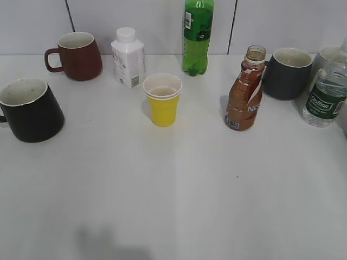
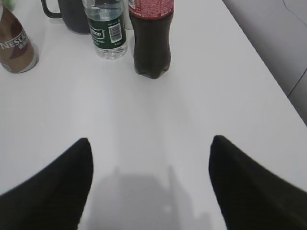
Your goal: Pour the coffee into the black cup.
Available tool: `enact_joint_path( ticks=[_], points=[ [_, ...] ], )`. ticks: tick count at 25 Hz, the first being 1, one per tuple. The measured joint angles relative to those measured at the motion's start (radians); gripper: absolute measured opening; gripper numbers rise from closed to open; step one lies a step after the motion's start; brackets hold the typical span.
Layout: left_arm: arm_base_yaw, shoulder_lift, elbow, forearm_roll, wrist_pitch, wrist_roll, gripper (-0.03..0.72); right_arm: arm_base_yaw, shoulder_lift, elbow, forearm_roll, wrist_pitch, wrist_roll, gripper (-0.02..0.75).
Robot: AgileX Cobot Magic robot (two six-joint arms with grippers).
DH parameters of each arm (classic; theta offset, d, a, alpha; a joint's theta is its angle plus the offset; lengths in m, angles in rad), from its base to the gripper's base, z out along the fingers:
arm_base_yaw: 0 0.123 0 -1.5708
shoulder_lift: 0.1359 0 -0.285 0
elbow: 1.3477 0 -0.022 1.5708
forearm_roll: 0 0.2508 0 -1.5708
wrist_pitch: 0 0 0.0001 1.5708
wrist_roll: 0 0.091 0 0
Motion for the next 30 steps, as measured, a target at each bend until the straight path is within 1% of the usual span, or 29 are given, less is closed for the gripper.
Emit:
enact_joint_path(
  ticks=[19, 21, 24, 27, 30],
  points=[
    [0.000, 0.000, 0.000, 0.005, -0.003, 0.001, 0.239, 0.000, 0.000, 0.000, 0.000, 0.000, 0.000, 0.586],
    [0.000, 0.002, -0.005, 0.013, -0.016, 0.001, 0.239, 0.000, 0.000, 0.000, 0.000, 0.000, 0.000, 0.586],
    [0.000, 0.046, -0.028, 0.016, -0.085, 0.001, 0.244, 0.000, 0.000, 0.000, 0.000, 0.000, 0.000, 0.586],
    [0.000, 0.122, -0.044, 0.001, -0.181, 0.001, 0.282, 0.000, 0.000, 0.000, 0.000, 0.000, 0.000, 0.586],
    [0.000, 0.214, -0.046, -0.024, -0.307, 0.001, 0.359, 0.000, 0.000, 0.000, 0.000, 0.000, 0.000, 0.586]
  ],
)
